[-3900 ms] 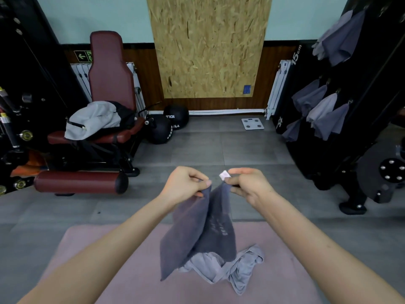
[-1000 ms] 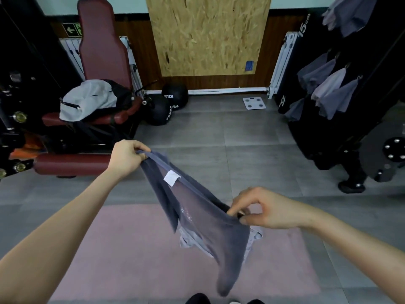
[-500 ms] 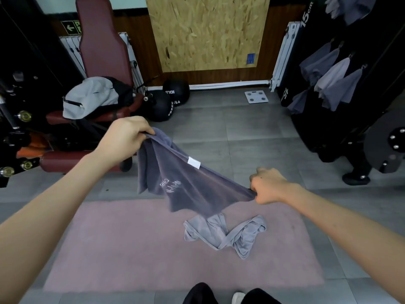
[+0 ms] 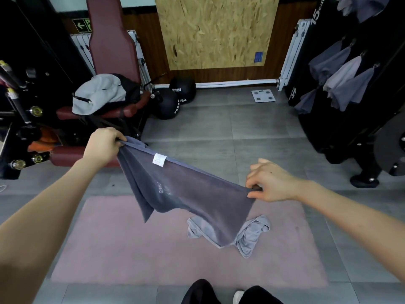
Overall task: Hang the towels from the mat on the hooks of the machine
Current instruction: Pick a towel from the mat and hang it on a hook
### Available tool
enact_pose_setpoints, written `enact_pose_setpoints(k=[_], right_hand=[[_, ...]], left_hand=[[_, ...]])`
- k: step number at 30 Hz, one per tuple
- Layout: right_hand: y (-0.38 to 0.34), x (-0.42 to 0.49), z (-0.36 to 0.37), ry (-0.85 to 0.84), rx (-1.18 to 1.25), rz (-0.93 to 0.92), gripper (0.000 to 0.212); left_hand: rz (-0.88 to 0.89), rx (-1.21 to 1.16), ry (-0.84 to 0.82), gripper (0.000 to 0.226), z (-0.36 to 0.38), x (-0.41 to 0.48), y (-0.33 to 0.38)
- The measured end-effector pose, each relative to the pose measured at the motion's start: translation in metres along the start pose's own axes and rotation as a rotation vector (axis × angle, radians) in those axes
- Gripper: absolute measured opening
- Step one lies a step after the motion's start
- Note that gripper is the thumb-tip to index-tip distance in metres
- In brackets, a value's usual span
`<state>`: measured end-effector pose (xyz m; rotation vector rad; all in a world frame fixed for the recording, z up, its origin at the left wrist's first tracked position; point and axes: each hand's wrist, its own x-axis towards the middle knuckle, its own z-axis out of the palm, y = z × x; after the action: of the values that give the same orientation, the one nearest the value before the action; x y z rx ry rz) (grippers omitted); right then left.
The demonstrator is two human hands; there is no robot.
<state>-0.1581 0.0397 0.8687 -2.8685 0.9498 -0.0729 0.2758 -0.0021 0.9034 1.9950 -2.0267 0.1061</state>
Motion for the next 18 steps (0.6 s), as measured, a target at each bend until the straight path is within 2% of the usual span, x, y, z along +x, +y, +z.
enact_pose_setpoints(k=[4, 6, 8, 10, 13, 14, 16, 18], right_hand=[[0.003, -0.008, 0.005, -0.151, -0.19, 0.038, 0.031], [0.006, -0.016, 0.01, -0.175, -0.285, 0.098, 0.031], [0.007, -0.021, 0.018, -0.209, -0.362, 0.121, 0.025], [0.001, -0.018, 0.017, -0.285, -0.412, 0.143, 0.028], [-0.002, -0.015, 0.011, -0.312, -0.431, 0.187, 0.027], [0.0, -0.016, 0.01, -0.273, -0.415, 0.222, 0.027], [0.002, -0.016, 0.001, -0.269, -0.348, 0.363, 0.031], [0.004, -0.017, -0.002, -0.36, -0.353, 0.468, 0.033]], left_hand=[[-0.028, -0.002, -0.022, 0.018, 0.011, -0.007, -0.007], [-0.061, -0.015, -0.013, 0.016, 0.014, -0.012, -0.015], [-0.031, -0.027, -0.031, 0.015, 0.017, -0.018, -0.017], [0.007, -0.023, -0.05, 0.015, 0.021, -0.02, -0.016], [-0.025, -0.035, -0.069, 0.015, 0.025, -0.021, -0.018], [-0.031, -0.038, -0.079, 0.015, 0.026, -0.023, -0.021], [-0.027, -0.035, -0.095, 0.014, 0.029, -0.028, -0.025], [0.005, -0.038, -0.108, 0.014, 0.033, -0.034, -0.024]])
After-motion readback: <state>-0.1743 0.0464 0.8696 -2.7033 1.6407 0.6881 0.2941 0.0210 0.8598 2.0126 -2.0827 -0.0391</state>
